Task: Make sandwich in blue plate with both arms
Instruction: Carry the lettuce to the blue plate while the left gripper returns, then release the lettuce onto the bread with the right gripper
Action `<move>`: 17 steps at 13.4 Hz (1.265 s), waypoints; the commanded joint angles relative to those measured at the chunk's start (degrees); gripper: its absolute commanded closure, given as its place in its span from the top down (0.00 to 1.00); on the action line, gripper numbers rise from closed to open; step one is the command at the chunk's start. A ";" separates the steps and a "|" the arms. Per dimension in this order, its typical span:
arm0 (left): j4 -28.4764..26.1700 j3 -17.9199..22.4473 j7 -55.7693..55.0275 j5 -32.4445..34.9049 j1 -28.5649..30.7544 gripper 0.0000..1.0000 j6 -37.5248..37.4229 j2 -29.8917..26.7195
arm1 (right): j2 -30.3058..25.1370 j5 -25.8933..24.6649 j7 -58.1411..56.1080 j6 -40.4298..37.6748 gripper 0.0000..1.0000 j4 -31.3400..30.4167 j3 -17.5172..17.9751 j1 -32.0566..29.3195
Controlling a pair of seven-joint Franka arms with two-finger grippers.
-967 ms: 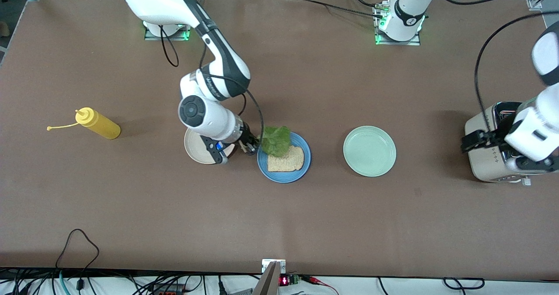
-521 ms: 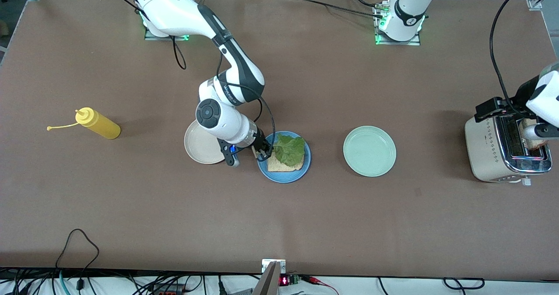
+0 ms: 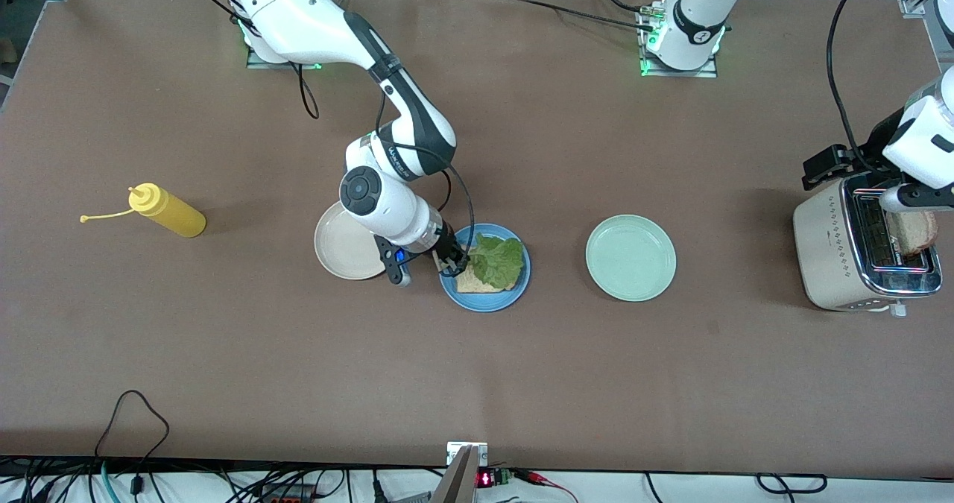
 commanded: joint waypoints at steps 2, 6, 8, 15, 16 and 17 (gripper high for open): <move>-1.91 -0.33 0.32 -0.67 0.35 1.00 0.74 -1.85 | 1.71 1.10 0.69 0.45 0.34 1.80 -0.28 0.10; -1.73 -0.33 0.50 -0.67 0.44 1.00 0.39 -1.93 | 1.80 1.10 0.78 0.01 0.90 1.80 -0.28 0.19; -1.73 -0.33 0.50 -0.67 0.44 1.00 0.39 -1.93 | 1.27 0.41 0.16 -0.25 1.00 1.80 -0.37 -0.34; -1.56 -0.33 0.50 -0.67 0.44 1.00 0.39 -1.93 | -4.60 -2.50 -15.72 -12.44 1.00 1.54 -0.98 -5.07; -1.56 -0.33 0.50 -0.67 0.44 1.00 0.39 -1.93 | -5.84 -2.50 -19.23 -15.60 1.00 1.36 -1.07 -6.31; -1.56 -0.24 0.50 -0.67 0.44 1.00 0.39 -1.93 | -7.42 -2.59 -22.40 -19.20 1.00 1.01 -1.07 -7.71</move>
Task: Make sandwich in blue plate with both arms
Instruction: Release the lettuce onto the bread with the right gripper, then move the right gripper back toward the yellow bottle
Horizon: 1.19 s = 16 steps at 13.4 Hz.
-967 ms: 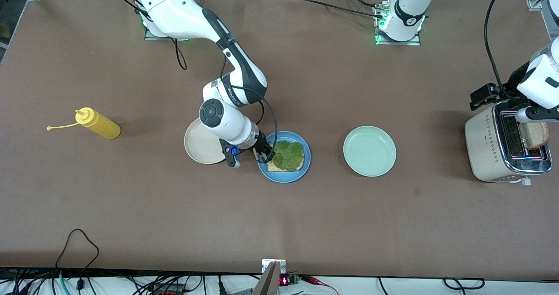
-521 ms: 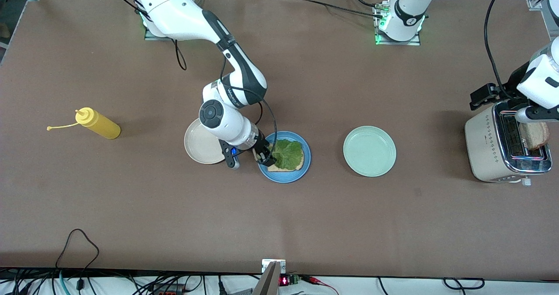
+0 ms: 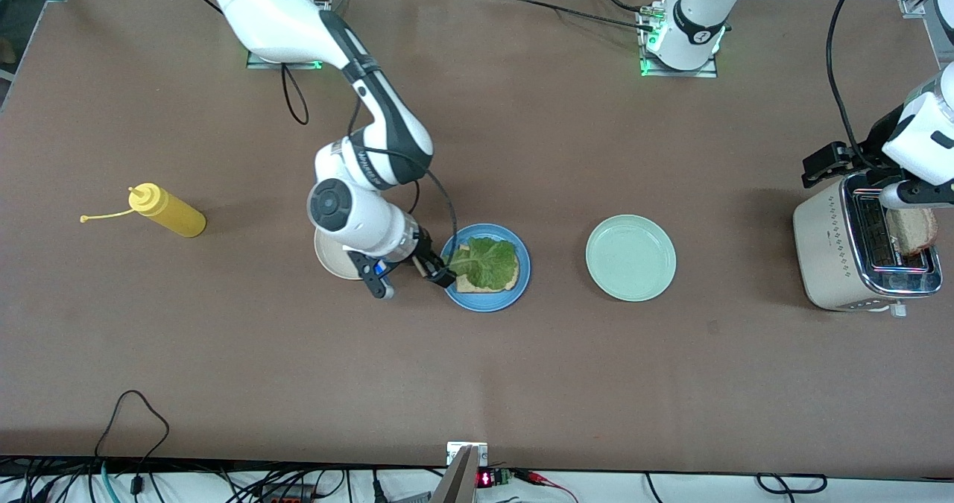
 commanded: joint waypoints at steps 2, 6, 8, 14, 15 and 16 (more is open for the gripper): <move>-1.31 -0.24 0.51 -0.66 0.44 1.00 0.39 -1.50 | -6.00 -4.19 -11.11 -11.90 1.00 -1.27 -0.34 -4.78; -1.31 -0.24 0.60 -0.66 0.44 1.00 0.21 -1.50 | -10.92 -7.73 -20.41 -19.11 1.00 -2.32 -2.63 -5.75; -1.31 -0.15 0.77 -0.66 0.53 1.00 0.21 -1.50 | -15.22 -8.78 -27.45 -22.63 1.00 -4.77 -2.63 -8.46; -1.13 -0.15 0.78 -0.75 0.53 1.00 0.21 -1.50 | -30.77 -14.04 -49.94 -32.92 1.00 -17.51 -1.84 -19.80; -1.13 -0.15 0.77 -0.75 0.53 1.00 0.30 -1.50 | -33.41 -16.15 -54.42 -33.02 1.00 -19.80 -1.23 -21.64; -1.05 -0.15 0.86 -0.75 0.53 1.00 0.21 -1.50 | -35.61 -18.17 -59.60 -33.10 1.00 -21.82 -0.62 -24.19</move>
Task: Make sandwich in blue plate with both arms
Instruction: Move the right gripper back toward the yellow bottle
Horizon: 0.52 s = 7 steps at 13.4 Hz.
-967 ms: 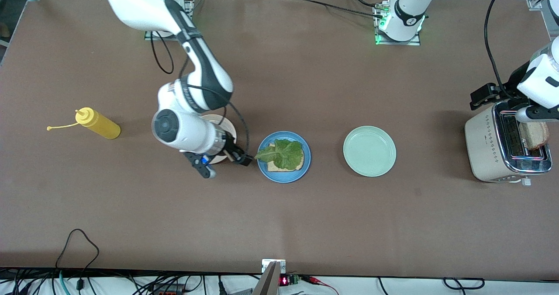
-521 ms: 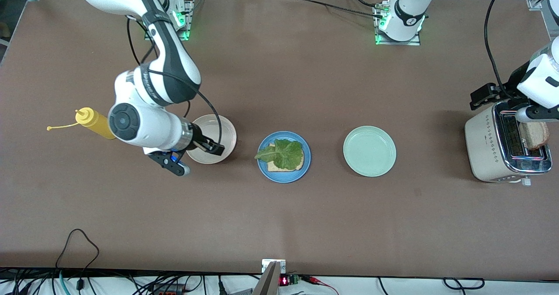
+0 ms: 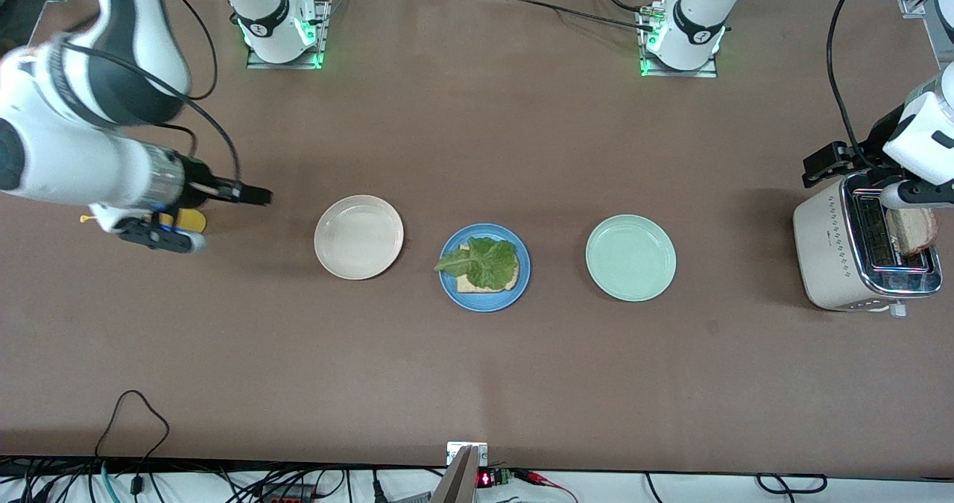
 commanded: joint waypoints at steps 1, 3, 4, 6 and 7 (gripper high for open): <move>-0.68 -0.15 1.03 -0.75 0.47 1.00 0.22 -1.47 | -9.15 -4.54 -13.19 0.69 1.00 -9.76 2.49 -6.62; -0.59 -0.15 1.04 -0.75 0.47 1.00 0.13 -1.56 | -10.40 -5.87 -21.81 0.69 1.00 -10.84 2.49 -11.20; -0.42 -0.15 1.04 -0.75 0.47 1.00 0.21 -1.47 | -10.40 -6.31 -26.82 0.95 1.00 -11.01 2.49 -13.74; -0.24 -0.15 0.95 -0.58 0.47 1.00 0.22 -1.47 | -10.49 -6.40 -38.76 1.66 1.00 -11.10 2.49 -18.23; -0.24 -0.15 0.95 -0.58 0.47 1.00 0.13 -1.47 | -10.92 -6.49 -43.52 2.27 1.00 -11.19 2.49 -20.08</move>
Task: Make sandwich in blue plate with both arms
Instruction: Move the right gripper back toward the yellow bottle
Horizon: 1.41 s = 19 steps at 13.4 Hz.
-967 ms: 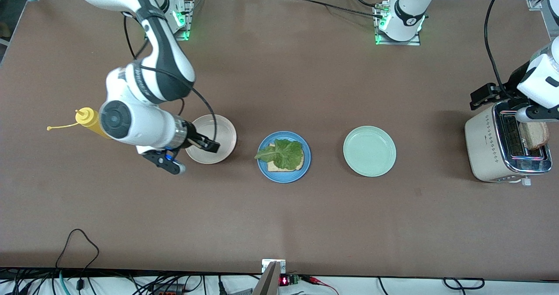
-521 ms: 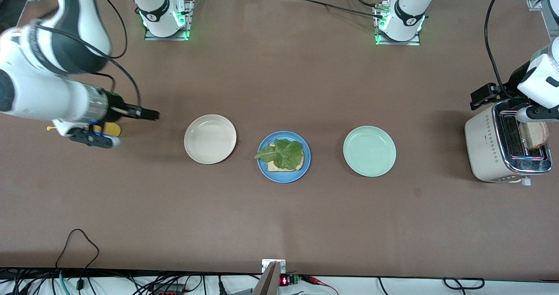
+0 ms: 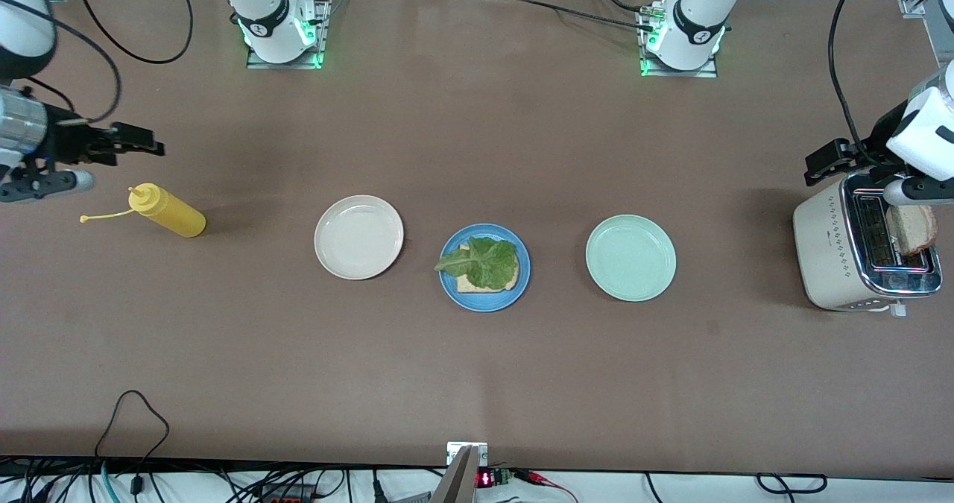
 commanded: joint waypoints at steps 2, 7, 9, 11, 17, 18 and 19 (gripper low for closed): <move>-0.19 -0.41 0.69 -0.58 0.46 1.00 -0.14 -0.97 | -1.63 -0.57 -20.61 4.41 1.00 -2.71 1.56 -7.82; 2.45 -0.07 1.12 -0.58 0.45 1.00 -0.93 0.17 | 1.00 4.50 -51.91 15.32 1.00 -5.53 1.56 -15.64; 2.36 -0.07 1.12 -0.66 0.37 1.00 -0.93 0.26 | 4.42 12.40 -65.18 15.94 1.00 -5.53 1.48 -19.86; 2.36 -0.07 1.12 -0.66 0.37 1.00 -1.19 0.26 | 7.67 18.66 -77.49 15.86 1.00 -5.53 1.39 -23.21; 2.36 0.11 1.12 -0.58 0.54 1.00 -0.93 0.26 | 15.86 25.53 -97.56 14.89 1.00 -5.53 1.39 -28.67; 2.36 0.11 1.12 -0.58 0.54 1.00 -0.93 0.26 | 16.82 25.62 -98.80 14.81 1.00 -5.53 1.39 -29.54; 2.36 0.11 1.12 -0.49 0.54 1.00 -0.93 0.26 | 17.70 25.88 -99.77 14.72 1.00 -5.53 1.39 -29.81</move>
